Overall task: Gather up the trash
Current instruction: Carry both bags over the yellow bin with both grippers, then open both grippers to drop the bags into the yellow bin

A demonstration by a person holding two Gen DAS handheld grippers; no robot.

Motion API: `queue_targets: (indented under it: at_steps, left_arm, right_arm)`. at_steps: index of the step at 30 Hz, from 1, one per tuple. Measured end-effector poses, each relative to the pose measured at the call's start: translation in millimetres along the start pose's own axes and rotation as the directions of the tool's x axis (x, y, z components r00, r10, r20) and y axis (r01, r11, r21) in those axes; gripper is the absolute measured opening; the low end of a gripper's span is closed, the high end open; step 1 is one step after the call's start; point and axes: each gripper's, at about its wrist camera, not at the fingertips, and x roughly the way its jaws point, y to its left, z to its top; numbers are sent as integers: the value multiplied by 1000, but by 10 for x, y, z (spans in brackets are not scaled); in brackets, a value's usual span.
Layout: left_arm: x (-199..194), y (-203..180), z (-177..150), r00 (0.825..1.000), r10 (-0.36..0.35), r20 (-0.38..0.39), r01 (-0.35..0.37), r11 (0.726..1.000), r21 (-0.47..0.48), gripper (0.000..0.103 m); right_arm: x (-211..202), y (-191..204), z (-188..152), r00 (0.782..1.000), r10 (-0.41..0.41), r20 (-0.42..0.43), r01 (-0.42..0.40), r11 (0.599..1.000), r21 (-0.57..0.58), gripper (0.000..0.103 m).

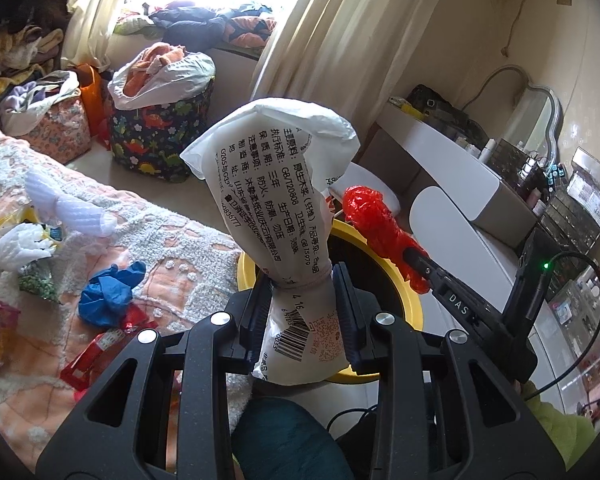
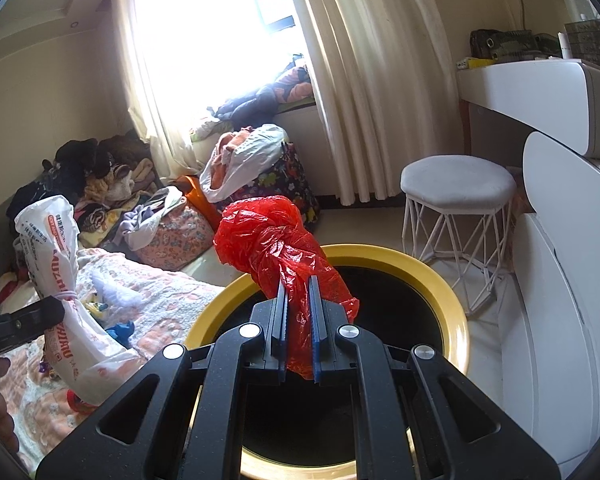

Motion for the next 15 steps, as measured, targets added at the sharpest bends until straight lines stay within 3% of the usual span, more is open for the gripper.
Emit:
queue_targets:
  at_steps: [15]
  left_arm:
    - [429,-72,-35,998,-9,-67,9,1000,2,25]
  right_arm:
    - [108,-221,-72,998,-38,-47,41,997,68,8]
